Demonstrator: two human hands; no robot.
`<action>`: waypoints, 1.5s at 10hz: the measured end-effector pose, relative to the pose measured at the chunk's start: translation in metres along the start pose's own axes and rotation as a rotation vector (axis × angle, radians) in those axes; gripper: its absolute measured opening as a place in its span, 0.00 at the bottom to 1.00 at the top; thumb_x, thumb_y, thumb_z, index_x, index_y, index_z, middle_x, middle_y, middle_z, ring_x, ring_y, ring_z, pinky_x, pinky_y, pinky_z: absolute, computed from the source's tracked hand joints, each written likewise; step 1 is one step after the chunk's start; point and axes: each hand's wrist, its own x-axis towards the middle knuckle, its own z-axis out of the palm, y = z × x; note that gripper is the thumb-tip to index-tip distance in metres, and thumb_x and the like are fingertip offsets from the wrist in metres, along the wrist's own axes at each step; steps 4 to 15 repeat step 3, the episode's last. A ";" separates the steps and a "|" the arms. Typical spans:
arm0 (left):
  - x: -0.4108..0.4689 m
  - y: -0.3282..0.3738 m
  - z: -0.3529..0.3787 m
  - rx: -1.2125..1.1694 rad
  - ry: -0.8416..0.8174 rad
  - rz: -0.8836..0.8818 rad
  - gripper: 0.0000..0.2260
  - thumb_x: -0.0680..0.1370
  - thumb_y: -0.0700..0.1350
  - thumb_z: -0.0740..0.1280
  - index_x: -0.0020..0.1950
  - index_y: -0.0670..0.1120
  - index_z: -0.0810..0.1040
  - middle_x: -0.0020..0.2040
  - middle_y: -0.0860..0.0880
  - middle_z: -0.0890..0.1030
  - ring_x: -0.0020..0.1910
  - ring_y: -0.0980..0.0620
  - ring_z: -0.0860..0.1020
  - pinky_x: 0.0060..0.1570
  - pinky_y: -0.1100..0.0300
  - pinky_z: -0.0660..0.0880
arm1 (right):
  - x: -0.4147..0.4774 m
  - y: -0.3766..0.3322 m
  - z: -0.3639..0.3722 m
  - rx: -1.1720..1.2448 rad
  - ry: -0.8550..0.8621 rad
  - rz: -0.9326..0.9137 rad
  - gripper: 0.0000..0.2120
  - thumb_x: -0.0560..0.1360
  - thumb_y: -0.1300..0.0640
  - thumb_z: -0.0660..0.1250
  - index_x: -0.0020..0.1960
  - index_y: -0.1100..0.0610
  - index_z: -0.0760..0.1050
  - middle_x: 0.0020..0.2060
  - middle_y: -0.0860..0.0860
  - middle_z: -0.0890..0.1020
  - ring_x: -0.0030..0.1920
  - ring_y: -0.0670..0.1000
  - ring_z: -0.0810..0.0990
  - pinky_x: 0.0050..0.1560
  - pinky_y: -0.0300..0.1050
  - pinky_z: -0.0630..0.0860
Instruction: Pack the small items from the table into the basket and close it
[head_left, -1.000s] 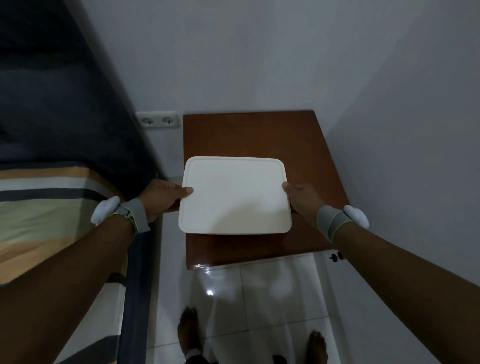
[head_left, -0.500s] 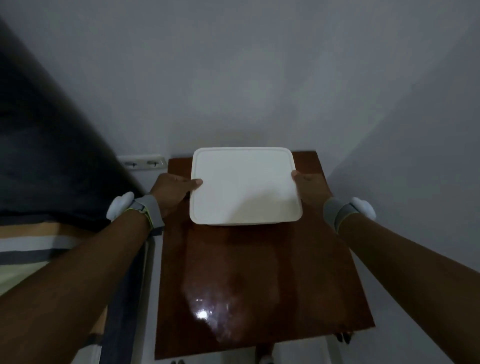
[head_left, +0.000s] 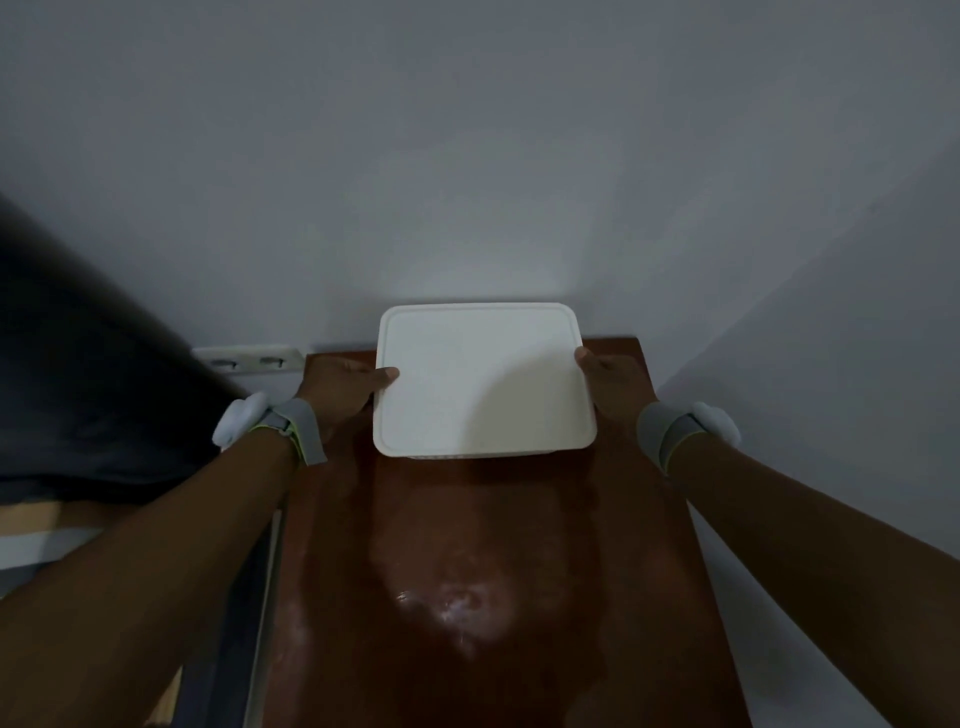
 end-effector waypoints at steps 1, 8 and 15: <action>-0.003 0.003 -0.001 0.054 0.000 0.004 0.16 0.75 0.43 0.75 0.53 0.31 0.83 0.54 0.35 0.84 0.54 0.36 0.82 0.59 0.42 0.78 | -0.004 -0.002 -0.005 0.033 -0.019 0.024 0.24 0.81 0.46 0.62 0.33 0.62 0.75 0.32 0.55 0.74 0.36 0.53 0.72 0.41 0.46 0.67; -0.034 0.038 -0.011 0.500 0.162 0.108 0.25 0.73 0.61 0.71 0.48 0.37 0.86 0.50 0.38 0.86 0.52 0.39 0.83 0.54 0.50 0.79 | -0.038 -0.029 -0.020 -0.082 0.076 -0.090 0.22 0.80 0.41 0.61 0.53 0.58 0.83 0.44 0.51 0.80 0.46 0.52 0.75 0.51 0.44 0.72; -0.034 0.038 -0.011 0.500 0.162 0.108 0.25 0.73 0.61 0.71 0.48 0.37 0.86 0.50 0.38 0.86 0.52 0.39 0.83 0.54 0.50 0.79 | -0.038 -0.029 -0.020 -0.082 0.076 -0.090 0.22 0.80 0.41 0.61 0.53 0.58 0.83 0.44 0.51 0.80 0.46 0.52 0.75 0.51 0.44 0.72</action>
